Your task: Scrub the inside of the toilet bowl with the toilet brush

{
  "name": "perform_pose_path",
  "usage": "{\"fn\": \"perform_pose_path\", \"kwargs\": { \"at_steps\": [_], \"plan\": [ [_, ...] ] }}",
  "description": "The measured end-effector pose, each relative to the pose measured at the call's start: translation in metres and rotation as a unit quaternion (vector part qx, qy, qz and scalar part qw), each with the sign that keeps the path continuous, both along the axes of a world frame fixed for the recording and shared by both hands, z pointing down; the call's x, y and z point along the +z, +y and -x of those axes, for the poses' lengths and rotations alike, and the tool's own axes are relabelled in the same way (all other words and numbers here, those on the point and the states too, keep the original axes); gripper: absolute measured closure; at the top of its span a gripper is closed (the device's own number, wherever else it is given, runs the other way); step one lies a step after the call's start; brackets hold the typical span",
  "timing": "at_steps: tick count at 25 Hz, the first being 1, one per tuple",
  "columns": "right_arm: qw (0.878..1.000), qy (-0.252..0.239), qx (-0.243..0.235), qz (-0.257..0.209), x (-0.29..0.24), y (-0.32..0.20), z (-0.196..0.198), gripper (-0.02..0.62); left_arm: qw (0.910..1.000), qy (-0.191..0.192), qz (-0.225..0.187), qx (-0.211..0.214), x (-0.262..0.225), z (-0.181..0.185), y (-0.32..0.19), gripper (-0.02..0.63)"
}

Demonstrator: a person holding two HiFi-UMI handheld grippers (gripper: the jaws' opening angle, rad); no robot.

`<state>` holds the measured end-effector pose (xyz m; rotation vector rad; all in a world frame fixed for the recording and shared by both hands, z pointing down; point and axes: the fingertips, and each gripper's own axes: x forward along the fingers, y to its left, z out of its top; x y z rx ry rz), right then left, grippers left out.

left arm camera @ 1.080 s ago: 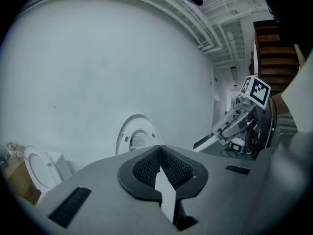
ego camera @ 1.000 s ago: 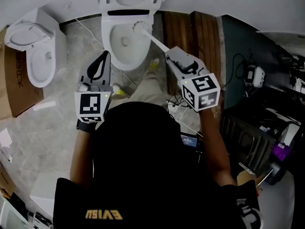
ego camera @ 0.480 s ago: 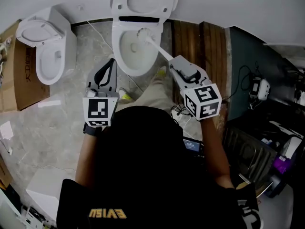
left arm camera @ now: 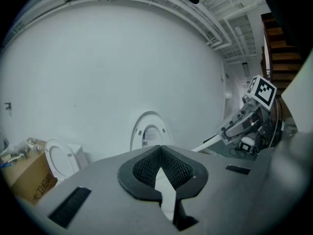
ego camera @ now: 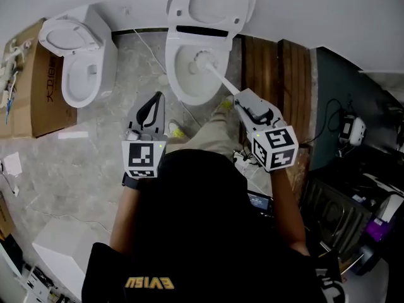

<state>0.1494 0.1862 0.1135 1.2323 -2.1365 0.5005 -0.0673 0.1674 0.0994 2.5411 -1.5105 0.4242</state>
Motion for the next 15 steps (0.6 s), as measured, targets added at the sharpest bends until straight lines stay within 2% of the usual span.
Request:
{"fn": "perform_pose_path", "kwargs": {
  "at_steps": [9, 15],
  "plan": [
    [1.000, 0.012, -0.001, -0.007, -0.002, 0.000, 0.008, 0.436, 0.9999, 0.005, -0.002, -0.009, -0.002, 0.009, 0.016, 0.588],
    [1.000, 0.021, -0.011, -0.020, -0.006, -0.003, 0.002, 0.436, 0.9999, 0.004, -0.012, -0.005, -0.003, -0.004, 0.016, 0.588]
  ]
}}
